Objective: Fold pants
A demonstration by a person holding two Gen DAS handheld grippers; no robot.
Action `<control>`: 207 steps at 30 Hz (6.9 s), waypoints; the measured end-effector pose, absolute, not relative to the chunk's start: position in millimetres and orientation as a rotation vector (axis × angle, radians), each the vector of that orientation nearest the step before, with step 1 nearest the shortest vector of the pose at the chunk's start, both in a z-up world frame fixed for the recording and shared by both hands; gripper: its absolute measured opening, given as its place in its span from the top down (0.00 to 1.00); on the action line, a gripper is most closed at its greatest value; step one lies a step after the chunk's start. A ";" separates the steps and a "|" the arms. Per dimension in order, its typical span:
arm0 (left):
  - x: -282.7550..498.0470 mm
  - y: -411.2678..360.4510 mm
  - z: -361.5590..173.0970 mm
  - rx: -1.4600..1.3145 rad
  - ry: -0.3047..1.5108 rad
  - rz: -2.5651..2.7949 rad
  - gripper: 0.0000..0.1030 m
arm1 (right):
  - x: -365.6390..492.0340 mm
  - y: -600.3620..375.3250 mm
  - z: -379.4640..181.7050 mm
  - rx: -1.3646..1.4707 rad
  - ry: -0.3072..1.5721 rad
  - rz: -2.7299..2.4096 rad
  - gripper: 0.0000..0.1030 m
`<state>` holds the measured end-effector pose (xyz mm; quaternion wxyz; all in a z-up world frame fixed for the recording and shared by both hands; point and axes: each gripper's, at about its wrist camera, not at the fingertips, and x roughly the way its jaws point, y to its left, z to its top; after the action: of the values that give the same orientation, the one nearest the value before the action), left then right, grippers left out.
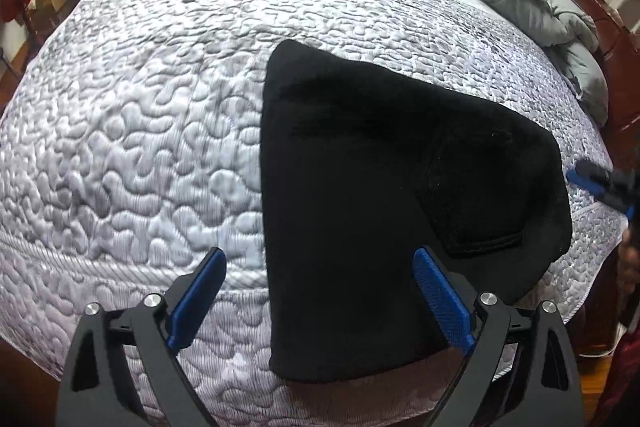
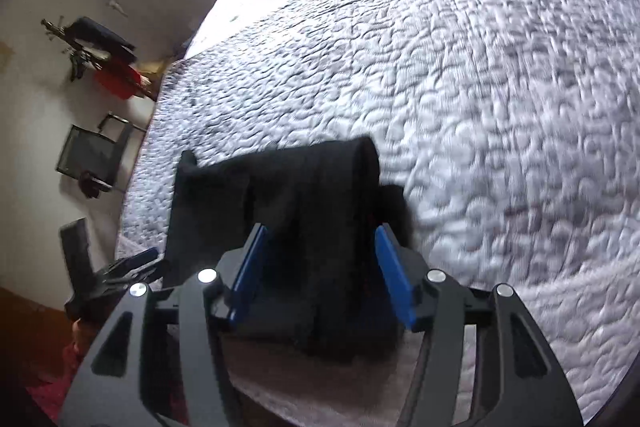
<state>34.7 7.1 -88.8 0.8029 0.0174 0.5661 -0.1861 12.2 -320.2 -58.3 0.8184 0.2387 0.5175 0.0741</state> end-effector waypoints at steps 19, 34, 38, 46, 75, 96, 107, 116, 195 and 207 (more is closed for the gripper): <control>66.4 -13.7 -118.4 0.034 1.279 -0.348 0.03 | 57.3 -331.2 -101.1 0.580 1.191 0.100 0.95; 20.1 1.8 -110.5 0.016 1.289 -0.386 0.04 | -40.5 -306.8 -83.7 0.624 1.183 0.247 0.67; 20.1 2.6 -114.9 0.005 1.294 -0.386 0.03 | -43.3 -299.1 -85.0 0.585 1.179 0.271 0.96; 28.0 -15.3 -119.7 0.019 1.280 -0.392 0.03 | -42.5 -286.6 -78.1 0.297 1.248 0.141 0.98; 8.6 -26.6 -68.0 0.075 1.146 -0.448 0.04 | -31.3 -281.4 -81.3 0.389 1.232 0.085 0.67; 48.0 11.0 -92.8 -0.074 1.266 -0.534 0.04 | -35.5 -294.9 -73.7 0.415 1.193 0.089 0.33; 78.8 12.1 -140.0 -0.243 1.428 -0.707 0.04 | -6.9 -308.8 -112.5 0.503 1.271 0.154 0.20; 74.5 7.0 -130.1 -0.174 1.408 -0.711 0.46 | 1.7 -306.8 -133.4 0.614 1.265 0.238 0.43; 45.8 -26.2 -53.1 0.068 1.092 -0.312 0.08 | -1.8 -275.6 -43.3 0.196 1.105 -0.186 0.12; 42.8 -25.4 -45.8 0.095 1.078 -0.296 0.08 | -4.1 -282.6 -35.9 0.231 1.093 -0.180 0.12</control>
<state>42.8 -25.4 -45.8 0.8468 0.0450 0.5110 -0.1405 -4.1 -282.6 -35.9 0.8442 0.1092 0.5178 -0.0854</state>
